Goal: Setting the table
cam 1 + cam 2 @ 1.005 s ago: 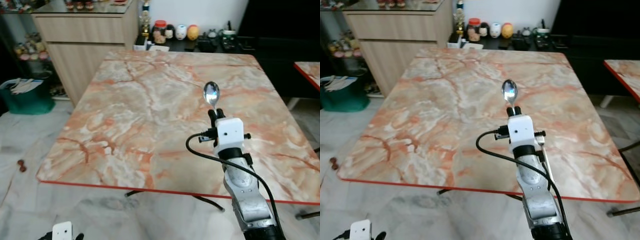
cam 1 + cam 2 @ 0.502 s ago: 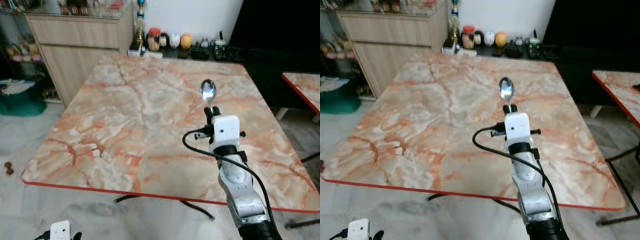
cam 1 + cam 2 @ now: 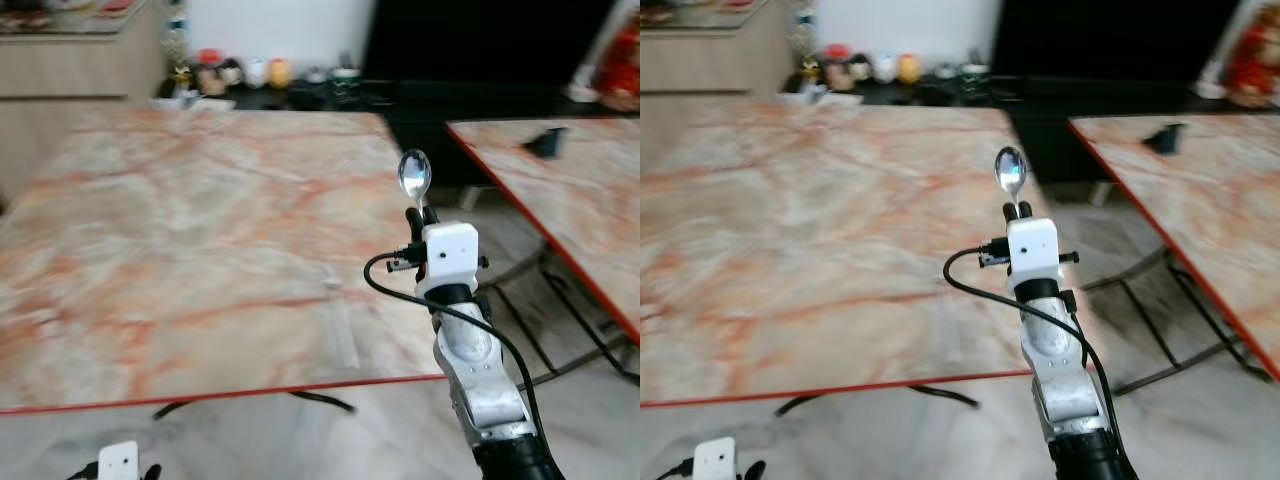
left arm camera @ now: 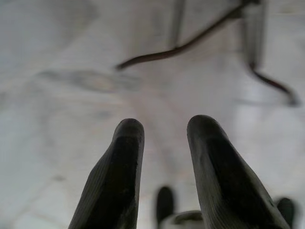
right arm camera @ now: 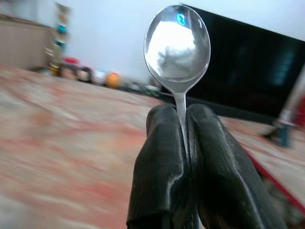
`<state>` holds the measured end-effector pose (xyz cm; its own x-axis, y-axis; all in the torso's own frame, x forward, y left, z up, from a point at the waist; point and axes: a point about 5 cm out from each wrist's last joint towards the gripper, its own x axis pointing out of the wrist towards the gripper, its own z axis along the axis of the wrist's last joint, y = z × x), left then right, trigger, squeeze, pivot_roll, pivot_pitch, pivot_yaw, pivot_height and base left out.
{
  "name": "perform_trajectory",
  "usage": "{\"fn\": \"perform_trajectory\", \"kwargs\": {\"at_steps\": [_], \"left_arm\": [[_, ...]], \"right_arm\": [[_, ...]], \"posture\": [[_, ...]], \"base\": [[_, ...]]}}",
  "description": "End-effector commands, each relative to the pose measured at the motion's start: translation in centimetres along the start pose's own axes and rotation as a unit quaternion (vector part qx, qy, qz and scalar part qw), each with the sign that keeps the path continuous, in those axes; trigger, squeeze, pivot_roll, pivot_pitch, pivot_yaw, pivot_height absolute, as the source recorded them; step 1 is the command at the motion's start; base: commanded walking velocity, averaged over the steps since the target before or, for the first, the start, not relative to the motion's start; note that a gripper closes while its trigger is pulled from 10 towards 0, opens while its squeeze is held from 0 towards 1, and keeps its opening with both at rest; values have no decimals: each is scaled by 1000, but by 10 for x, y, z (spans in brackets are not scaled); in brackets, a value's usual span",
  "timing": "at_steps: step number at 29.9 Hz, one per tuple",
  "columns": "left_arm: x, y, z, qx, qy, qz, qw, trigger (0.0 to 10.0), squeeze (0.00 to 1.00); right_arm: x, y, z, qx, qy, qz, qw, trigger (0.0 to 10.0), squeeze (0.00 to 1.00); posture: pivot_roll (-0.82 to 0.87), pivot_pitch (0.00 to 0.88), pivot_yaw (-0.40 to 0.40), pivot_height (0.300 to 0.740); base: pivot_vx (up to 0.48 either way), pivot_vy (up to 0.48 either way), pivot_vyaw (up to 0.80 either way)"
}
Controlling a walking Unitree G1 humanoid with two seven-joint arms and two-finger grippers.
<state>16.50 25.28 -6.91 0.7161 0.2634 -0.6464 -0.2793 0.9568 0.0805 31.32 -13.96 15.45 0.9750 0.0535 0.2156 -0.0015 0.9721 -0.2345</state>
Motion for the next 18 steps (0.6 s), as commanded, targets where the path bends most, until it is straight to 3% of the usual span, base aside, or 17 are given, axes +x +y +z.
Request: {"fn": "perform_trajectory", "kwargs": {"at_steps": [1,18], "left_arm": [[-4,-4,-11,5,17,-8,1000,10000,0],[-4,-6,-11,7,16,-13,1000,10000,0]], "right_arm": [[1,-2,1,2,-2,-5,1000,10000,0],[1,3,2,6,-9,4,1000,10000,0]], "posture": [[2,0,-31,740],[-4,0,-24,740]], "base": [[0,-412,0],[0,-399,0]]}}
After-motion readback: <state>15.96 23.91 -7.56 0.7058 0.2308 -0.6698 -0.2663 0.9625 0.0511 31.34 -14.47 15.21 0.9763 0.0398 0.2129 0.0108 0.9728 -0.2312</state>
